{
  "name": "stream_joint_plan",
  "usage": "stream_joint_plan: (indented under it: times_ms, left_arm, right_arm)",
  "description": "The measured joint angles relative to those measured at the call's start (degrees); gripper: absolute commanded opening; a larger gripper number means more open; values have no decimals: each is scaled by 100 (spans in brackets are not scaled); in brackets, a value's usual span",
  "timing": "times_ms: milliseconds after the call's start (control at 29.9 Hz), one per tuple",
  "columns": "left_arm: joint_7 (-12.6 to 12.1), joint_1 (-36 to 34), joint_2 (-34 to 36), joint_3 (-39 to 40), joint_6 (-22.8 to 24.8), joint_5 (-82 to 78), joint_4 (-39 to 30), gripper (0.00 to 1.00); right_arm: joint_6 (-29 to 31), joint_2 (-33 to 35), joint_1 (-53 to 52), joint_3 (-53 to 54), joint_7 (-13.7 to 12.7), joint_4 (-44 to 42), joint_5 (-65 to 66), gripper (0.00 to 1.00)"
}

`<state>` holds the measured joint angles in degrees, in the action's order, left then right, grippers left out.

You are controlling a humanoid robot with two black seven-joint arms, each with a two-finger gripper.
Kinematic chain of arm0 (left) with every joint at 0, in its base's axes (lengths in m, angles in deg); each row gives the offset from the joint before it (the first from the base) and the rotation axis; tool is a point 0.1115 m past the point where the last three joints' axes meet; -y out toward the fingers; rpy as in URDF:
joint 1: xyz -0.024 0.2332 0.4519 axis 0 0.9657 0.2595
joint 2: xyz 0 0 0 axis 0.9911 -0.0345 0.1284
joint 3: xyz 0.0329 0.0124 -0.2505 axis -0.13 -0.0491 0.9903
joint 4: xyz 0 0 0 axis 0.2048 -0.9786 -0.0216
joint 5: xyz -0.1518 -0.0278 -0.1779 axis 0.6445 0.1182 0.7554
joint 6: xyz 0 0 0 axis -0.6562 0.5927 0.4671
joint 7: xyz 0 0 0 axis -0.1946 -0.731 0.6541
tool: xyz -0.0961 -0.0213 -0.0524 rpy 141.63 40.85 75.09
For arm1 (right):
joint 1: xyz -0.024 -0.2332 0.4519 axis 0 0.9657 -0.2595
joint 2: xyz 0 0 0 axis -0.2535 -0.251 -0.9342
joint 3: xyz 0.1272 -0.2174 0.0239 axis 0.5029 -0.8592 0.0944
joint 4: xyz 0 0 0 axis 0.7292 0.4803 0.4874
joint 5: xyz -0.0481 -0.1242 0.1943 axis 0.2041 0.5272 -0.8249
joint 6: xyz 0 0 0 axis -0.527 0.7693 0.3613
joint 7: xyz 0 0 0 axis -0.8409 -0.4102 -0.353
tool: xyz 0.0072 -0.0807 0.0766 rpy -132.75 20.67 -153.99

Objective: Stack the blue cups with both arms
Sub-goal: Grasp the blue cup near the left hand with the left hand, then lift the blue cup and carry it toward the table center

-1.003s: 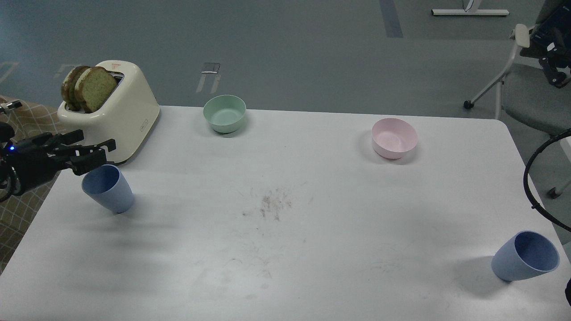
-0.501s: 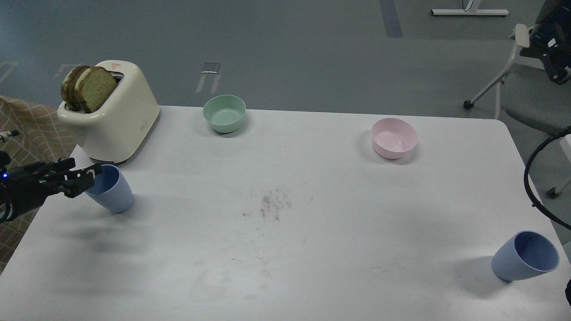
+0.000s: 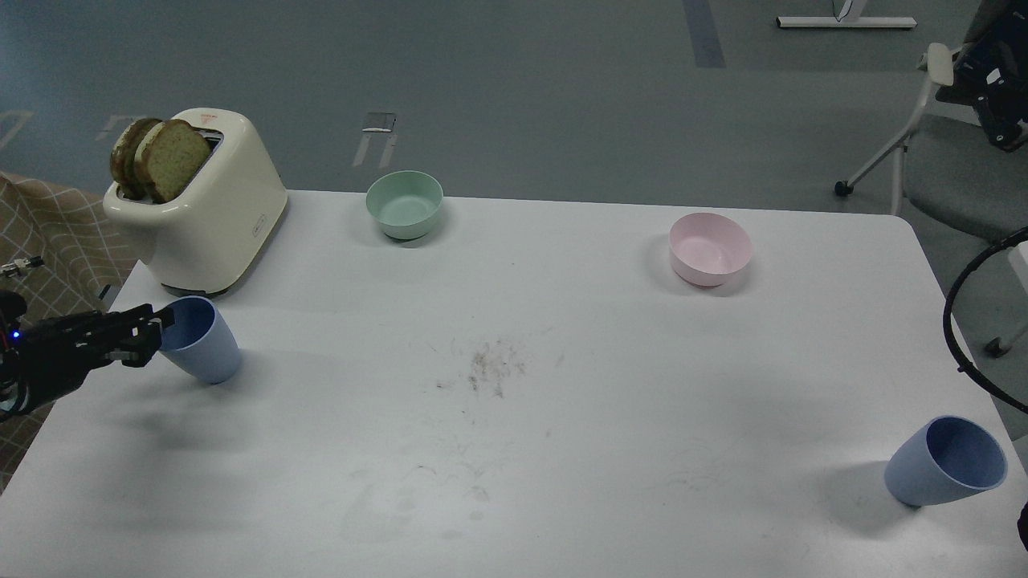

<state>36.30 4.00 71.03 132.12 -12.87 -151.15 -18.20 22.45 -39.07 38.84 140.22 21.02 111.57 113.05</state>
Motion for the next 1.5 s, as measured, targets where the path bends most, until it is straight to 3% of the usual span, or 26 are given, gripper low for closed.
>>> stream_joint_plan:
  times_ms: [501, 702, 869, 1036, 1304, 1504]
  left_arm:
    - [112, -108, 35, 18, 8, -1, -83, 0]
    - [126, -528, 130, 30, 81, -1, -556, 0]
    - [86, -1247, 320, 15, 586, -53, -1126, 0]
    - [30, -2398, -231, -427, 1292, -270, -1438, 0]
    - [-94, -4383, -1405, -2325, 1429, -637, -1400, 0]
    - [-221, -4874, -2295, -3139, 1461, -803, -1069, 0]
  right_arm:
    - [0, 56, 0, 0, 3, -2, 0, 100]
    - [0, 83, 1, 0, 3, -1, 0, 100]
    - [0, 115, 128, 72, 3, 132, -5, 100]
    - [0, 255, 487, 177, -2, 410, -9, 100]
    - [0, 447, 895, 473, -2, 458, -18, 100]
    - [0, 547, 971, 550, -2, 463, -17, 100]
